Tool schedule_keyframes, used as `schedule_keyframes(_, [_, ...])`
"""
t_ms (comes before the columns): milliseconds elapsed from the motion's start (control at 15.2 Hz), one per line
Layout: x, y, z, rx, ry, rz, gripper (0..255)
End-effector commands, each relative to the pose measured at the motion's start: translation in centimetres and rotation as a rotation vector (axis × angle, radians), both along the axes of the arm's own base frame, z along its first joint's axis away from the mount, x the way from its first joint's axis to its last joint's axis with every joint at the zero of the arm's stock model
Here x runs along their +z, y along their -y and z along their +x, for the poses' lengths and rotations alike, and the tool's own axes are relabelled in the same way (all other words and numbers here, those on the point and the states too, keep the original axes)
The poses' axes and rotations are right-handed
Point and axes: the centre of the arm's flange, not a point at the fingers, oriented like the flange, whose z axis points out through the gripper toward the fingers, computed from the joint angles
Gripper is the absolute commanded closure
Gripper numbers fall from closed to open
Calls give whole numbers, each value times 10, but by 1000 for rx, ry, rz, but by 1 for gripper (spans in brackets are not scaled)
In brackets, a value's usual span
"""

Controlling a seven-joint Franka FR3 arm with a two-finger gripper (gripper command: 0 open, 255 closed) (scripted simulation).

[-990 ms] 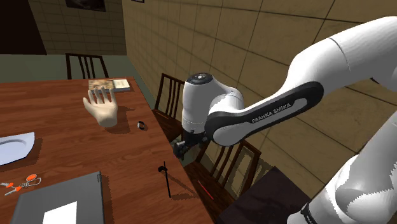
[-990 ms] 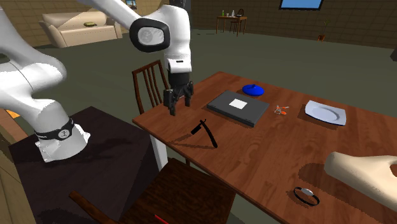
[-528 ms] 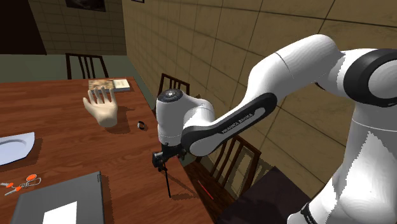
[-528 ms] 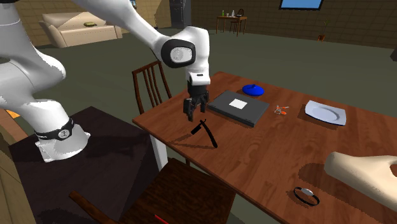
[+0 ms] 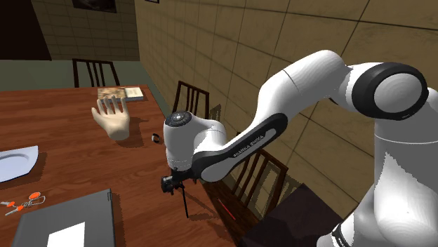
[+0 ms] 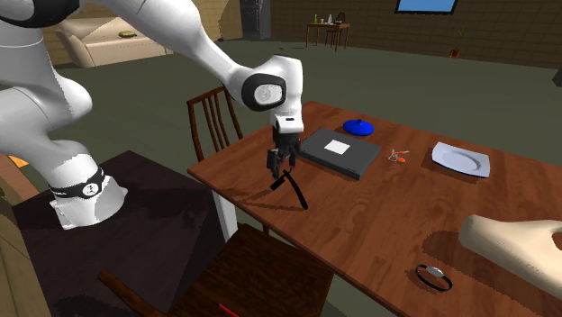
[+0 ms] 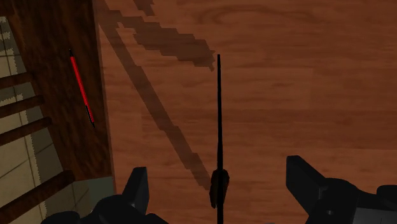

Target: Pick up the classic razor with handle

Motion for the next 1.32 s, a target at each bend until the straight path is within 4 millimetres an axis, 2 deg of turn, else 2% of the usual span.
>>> schedule_keyframes(0, [-15, 0, 0, 0, 0, 0, 0])
schedule_keyframes(132, [-15, 0, 0, 0, 0, 0, 0])
schedule_keyframes(198, [-14, 0, 0, 0, 0, 0, 255])
schedule_keyframes(792, [-15, 0, 0, 0, 0, 0, 255])
schedule_keyframes(1254, [22, 0, 0, 0, 0, 0, 255])
